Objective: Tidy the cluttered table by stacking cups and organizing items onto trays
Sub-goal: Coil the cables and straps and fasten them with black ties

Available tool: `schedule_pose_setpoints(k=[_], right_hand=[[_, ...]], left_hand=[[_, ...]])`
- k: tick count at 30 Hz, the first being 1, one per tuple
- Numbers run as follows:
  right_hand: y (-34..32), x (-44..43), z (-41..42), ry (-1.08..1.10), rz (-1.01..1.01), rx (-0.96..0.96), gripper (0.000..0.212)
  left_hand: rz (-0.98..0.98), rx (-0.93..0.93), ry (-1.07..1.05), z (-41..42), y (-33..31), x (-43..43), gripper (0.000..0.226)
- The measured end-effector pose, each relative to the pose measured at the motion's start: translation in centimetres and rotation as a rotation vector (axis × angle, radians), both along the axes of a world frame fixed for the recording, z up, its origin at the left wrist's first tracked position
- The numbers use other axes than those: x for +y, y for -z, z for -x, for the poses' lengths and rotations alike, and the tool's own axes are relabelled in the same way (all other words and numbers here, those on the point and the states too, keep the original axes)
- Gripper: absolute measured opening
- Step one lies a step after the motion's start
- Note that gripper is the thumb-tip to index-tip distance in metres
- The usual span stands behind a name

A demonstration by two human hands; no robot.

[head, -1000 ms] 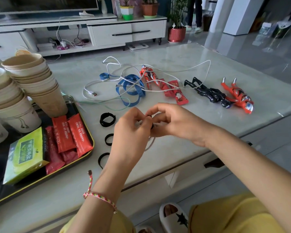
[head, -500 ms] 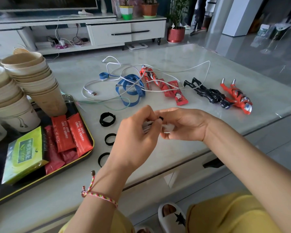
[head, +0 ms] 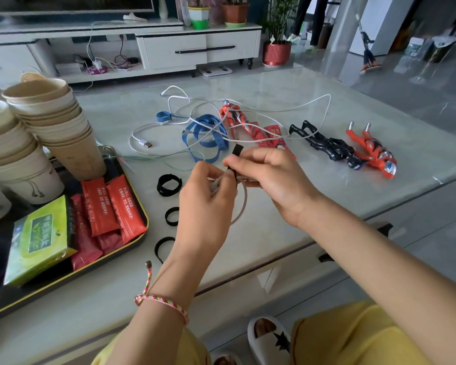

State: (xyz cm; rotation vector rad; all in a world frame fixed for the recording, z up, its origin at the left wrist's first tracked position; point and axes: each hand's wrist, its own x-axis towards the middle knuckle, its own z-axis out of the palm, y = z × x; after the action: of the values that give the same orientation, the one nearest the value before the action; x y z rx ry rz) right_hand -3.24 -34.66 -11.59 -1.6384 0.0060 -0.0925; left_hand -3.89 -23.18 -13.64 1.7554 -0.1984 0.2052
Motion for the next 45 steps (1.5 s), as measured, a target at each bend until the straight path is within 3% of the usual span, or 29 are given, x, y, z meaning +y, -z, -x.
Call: schedule_pose_setpoints(k=[5, 9, 14, 22, 27, 33, 40, 45], right_hand=[[0.2, 0.9, 0.3, 0.082, 0.100, -0.181, 0.010], [0.7, 1.0, 0.3, 0.103, 0.233, -0.261, 0.007], [1.2, 0.9, 0.7, 0.179, 0.273, -0.316, 0.007], [2.0, 0.8, 2.0, 0.162, 0.341, -0.482, 0.008], [1.7, 0.7, 1.9, 0.077, 0.324, -0.420, 0.013], [0.1, -1.3, 1.5, -0.246, 0.425, -0.253, 0.046], [0.2, -1.2, 1.3, -0.195, 0.533, -0.320, 0.007], [0.5, -0.6, 1.4, -0.136, 0.422, -0.241, 0.008]], left_hand=[[0.034, 0.138, -0.046, 0.0, -0.3, 0.0, 0.008], [0.028, 0.281, 0.038, -0.4, -0.4, 0.5, 0.031], [0.118, 0.391, 0.086, -0.5, -0.2, 0.4, 0.030], [0.536, 0.644, 0.220, -0.5, -0.2, 0.5, 0.029], [0.662, 0.742, 0.260, -0.8, -0.5, 0.7, 0.031], [0.716, 0.792, 0.223, -0.8, -0.6, 0.7, 0.039], [0.639, 0.794, 0.262, -0.8, -0.7, 0.8, 0.029], [0.323, 0.531, 0.187, -0.3, -0.5, 0.4, 0.033]])
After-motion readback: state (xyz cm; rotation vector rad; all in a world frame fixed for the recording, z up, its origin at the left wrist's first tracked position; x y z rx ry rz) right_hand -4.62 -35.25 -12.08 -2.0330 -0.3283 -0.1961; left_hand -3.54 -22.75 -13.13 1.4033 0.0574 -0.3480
